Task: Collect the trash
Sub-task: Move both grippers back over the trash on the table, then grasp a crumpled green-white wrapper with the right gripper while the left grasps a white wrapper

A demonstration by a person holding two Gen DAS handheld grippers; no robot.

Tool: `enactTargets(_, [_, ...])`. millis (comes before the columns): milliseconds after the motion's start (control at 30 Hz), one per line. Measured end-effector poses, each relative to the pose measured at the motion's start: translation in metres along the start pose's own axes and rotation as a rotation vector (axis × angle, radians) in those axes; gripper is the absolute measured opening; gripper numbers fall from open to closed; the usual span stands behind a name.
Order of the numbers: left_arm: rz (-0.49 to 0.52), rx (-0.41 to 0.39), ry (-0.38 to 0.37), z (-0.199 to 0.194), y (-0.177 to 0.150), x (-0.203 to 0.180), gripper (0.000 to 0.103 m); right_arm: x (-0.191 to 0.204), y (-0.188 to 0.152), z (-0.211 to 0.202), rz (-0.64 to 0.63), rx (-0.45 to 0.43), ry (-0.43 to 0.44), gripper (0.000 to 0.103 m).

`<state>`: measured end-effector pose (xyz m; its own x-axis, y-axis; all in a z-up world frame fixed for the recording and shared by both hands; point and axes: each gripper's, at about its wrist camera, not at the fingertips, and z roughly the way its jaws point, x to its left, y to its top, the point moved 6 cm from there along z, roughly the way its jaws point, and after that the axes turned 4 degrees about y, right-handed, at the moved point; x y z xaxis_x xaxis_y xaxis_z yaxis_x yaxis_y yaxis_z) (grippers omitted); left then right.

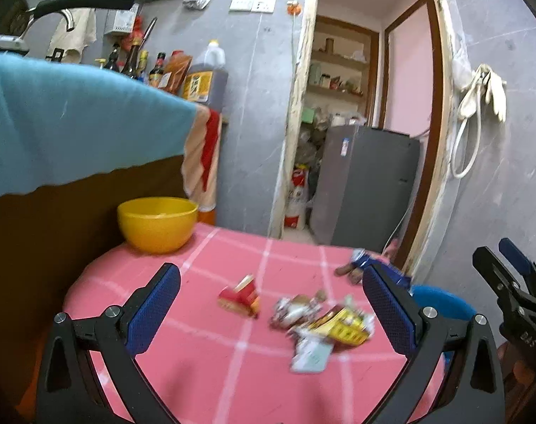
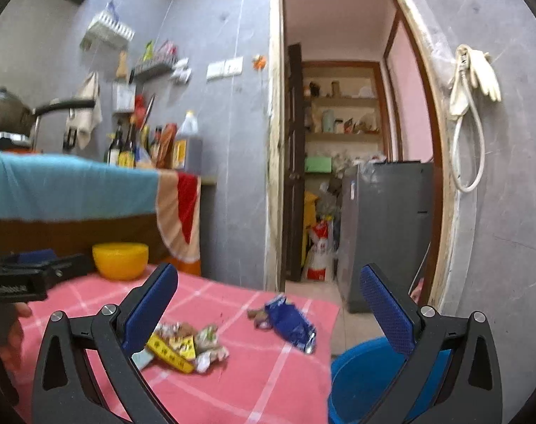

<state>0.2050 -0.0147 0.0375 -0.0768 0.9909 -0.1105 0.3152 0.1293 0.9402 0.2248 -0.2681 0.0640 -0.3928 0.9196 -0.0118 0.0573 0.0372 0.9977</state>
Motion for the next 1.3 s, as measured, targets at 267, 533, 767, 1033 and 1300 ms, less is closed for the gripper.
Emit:
enactTargets(267, [0.017,0.126,-0.02,0.013,-0.035,0.009,0.101,0.008,-0.033,0.025,-0.009,0.18,0.001,0.103])
enactTargets(533, [0.043,0.281,-0.072,0.033,-0.051,-0.002,0.101,0.003,-0.055,0.041,0.022,0.306,0.011,0.103])
enactTargets(767, [0.029,0.4,-0.154,0.05,-0.062,-0.01,0.086,-0.004,-0.064,0.051,0.054,0.366,0.0,0.103])
enactTargets(1033, [-0.008,0.498,-0.239,0.063,-0.07,-0.021,0.049,-0.013,-0.069,0.065,0.151,0.41,0.027,0.103])
enactTargets(1300, [-0.018,0.526,-0.271,0.066,-0.072,-0.026,0.023,-0.003,-0.078,0.08,0.188,0.484,0.119,0.085])
